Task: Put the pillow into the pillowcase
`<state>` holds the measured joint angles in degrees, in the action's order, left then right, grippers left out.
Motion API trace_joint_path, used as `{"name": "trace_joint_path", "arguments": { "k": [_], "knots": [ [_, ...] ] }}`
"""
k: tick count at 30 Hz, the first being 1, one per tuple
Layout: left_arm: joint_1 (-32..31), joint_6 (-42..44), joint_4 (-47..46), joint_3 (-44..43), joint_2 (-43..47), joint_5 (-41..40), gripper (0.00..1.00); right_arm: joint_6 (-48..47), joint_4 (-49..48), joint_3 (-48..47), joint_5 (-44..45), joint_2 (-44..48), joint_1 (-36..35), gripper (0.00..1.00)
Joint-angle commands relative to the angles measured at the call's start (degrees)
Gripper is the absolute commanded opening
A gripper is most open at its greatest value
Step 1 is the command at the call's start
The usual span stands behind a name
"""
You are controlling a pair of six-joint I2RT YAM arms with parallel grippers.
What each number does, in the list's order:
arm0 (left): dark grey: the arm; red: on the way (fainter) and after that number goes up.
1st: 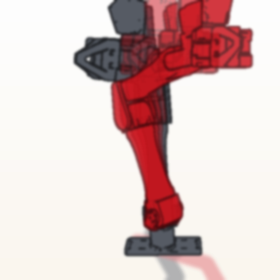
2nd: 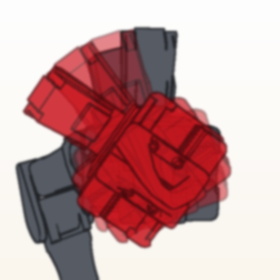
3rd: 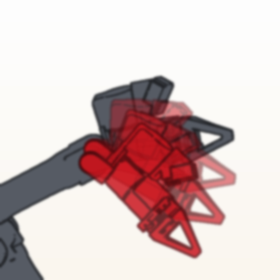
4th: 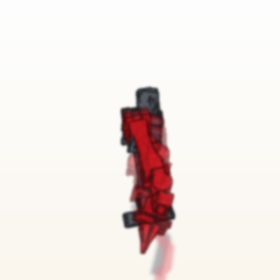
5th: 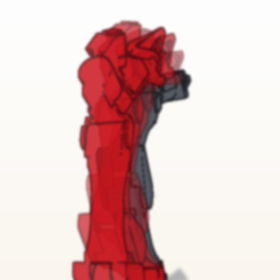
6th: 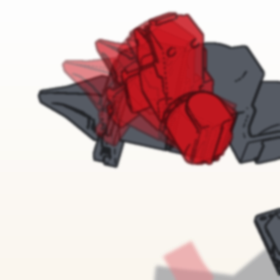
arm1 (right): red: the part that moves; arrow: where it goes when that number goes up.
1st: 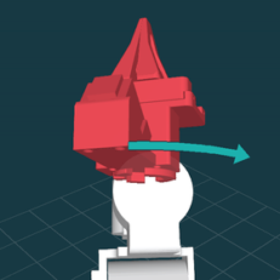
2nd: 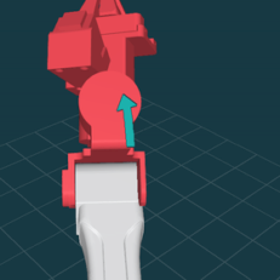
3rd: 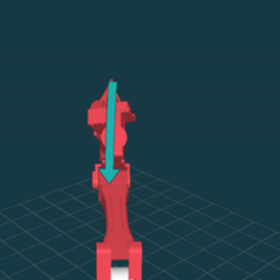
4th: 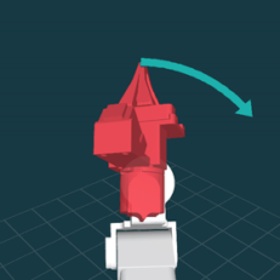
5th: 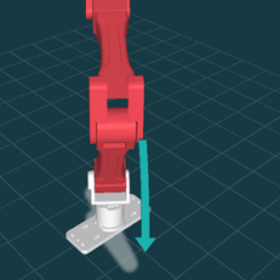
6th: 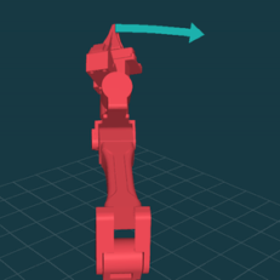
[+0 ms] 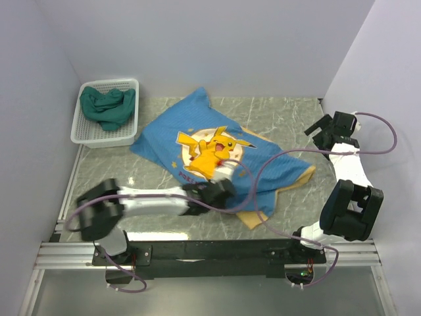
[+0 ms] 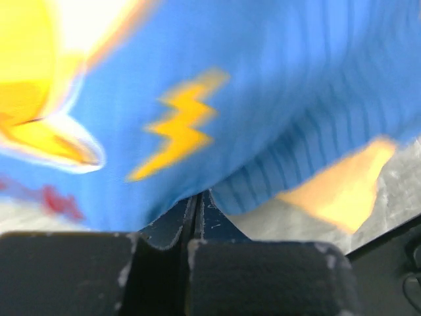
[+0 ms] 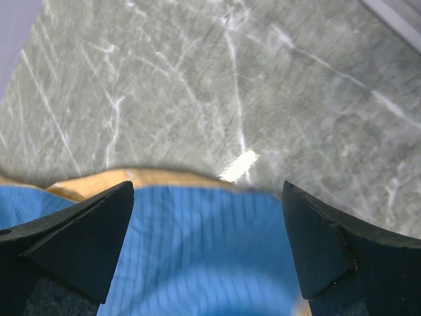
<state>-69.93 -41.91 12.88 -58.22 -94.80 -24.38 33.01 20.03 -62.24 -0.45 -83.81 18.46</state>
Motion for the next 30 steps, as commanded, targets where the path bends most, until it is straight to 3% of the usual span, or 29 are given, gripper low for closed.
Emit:
{"name": "trace_joint_path", "arguments": {
  "k": [1, 3, 6, 8, 10, 12, 15, 21, 26, 30],
  "knots": [
    [11.1, -2.74, 0.39, 7.4, 14.44, 2.76, 0.01, -0.76, -2.19, -0.34, -0.43, -0.13, -2.46, 1.0],
    [13.49, -2.39, 1.52, 9.08, 17.01, 3.81, 0.01, -0.76, -3.24, 1.5, -3.92, 0.75, -3.6, 0.99],
    [16.75, -1.69, 2.14, 9.88, 21.05, 7.23, 0.01, -1.72, -3.24, 4.57, -1.41, 3.47, -7.46, 0.99],
    [16.5, 0.24, 0.92, 10.4, 24.3, 10.3, 0.18, -1.73, -4.03, 7.3, -1.13, 4.62, -9.74, 0.99],
    [15.27, 2.35, 0.03, 10.58, 25.72, 15.49, 0.45, -1.81, -5.0, 9.67, -2.09, 5.76, -12.2, 0.97],
    [12.12, 3.32, 3.61, 8.83, 25.11, 11.93, 0.55, -2.08, -5.26, 10.82, -1.58, 5.59, -16.68, 0.92],
    [4.13, 0.97, 6.62, 7.42, 21.87, 8.13, 0.57, -2.08, -7.02, 14.33, 0.36, 5.94, -20.72, 0.83],
    [-0.11, -4.05, -0.83, 8.74, 11.59, 5.75, 0.53, -1.73, -10.89, 19.61, 0.98, 4.89, -21.01, 0.67],
    [-0.12, -4.23, -5.59, 1.55, 1.83, 1.55, 0.57, -1.99, -11.77, 20.67, 0.8, 4.36, -21.01, 0.66],
    [-0.03, -4.4, -5.24, -3.39, -6.17, 0.48, 0.66, -2.52, -11.24, 20.23, 1.77, 4.09, -20.92, 0.67]
  ]
}}
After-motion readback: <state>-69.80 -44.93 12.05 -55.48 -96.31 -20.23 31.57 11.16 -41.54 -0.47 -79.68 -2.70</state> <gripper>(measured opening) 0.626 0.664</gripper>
